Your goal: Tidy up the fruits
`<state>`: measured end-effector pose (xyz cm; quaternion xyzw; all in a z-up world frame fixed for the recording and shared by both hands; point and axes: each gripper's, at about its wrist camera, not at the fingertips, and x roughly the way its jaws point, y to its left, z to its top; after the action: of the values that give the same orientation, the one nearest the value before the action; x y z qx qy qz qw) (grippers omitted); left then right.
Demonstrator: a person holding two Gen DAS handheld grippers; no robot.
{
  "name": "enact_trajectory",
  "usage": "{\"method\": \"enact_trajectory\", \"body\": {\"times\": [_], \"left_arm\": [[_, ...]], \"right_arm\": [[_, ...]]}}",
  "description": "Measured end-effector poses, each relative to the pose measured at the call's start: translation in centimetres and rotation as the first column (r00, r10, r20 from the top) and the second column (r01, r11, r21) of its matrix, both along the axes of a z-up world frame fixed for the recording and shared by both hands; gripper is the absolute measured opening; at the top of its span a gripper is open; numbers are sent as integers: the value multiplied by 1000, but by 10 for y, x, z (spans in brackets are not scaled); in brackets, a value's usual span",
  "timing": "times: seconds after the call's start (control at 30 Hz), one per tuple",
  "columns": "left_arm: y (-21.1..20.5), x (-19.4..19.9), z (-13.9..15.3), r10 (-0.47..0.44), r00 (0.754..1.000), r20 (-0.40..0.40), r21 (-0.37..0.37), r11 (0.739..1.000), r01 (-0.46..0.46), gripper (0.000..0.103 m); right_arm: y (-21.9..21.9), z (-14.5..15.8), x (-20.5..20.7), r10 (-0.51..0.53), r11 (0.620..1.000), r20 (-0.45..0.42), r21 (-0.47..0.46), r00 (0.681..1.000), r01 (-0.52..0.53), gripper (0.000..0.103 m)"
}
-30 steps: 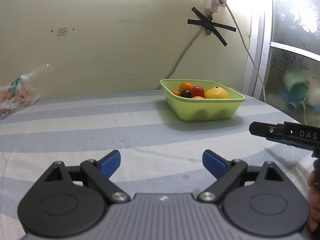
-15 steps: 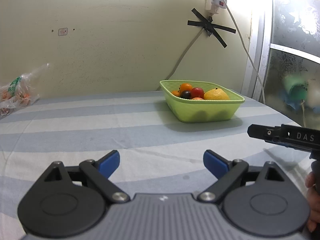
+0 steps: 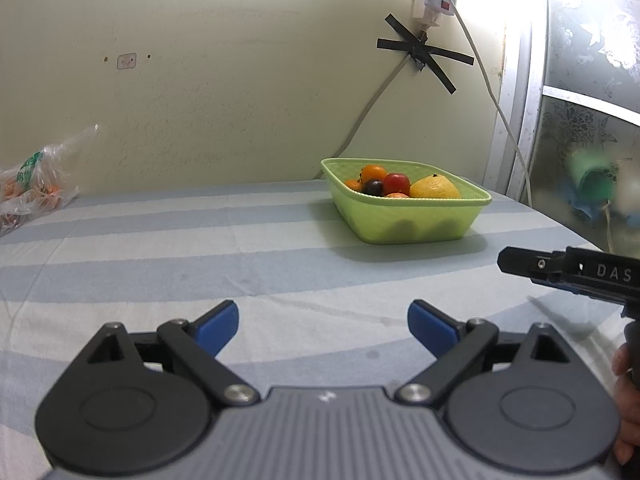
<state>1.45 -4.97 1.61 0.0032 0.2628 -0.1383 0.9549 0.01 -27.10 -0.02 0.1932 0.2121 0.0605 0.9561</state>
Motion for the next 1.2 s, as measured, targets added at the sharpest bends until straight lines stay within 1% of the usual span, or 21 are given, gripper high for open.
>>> {"method": "enact_trajectory", "body": {"times": [0.47,0.7,0.93,1.2], "left_arm": [[-1,0,-2,1,1000,-5,1,1000,-1,96],[-1,2,-3,9,1000,-24,-3,1000,-9,95],[-2,2,-3,10,1000,-26,1,1000,-10,96],[-2,9,-5,31,997,-69,3,1000,-31,96]], "right_arm": [[0,0,0,-1,1000,-1,0,1000,1,65],[0,0,0,0,1000,-1,1,1000,0,65],[0,0,0,-2,1000,0,1,1000,2,65],[1,1,-1,-3,1000,1,-2,1000,3,65]]}}
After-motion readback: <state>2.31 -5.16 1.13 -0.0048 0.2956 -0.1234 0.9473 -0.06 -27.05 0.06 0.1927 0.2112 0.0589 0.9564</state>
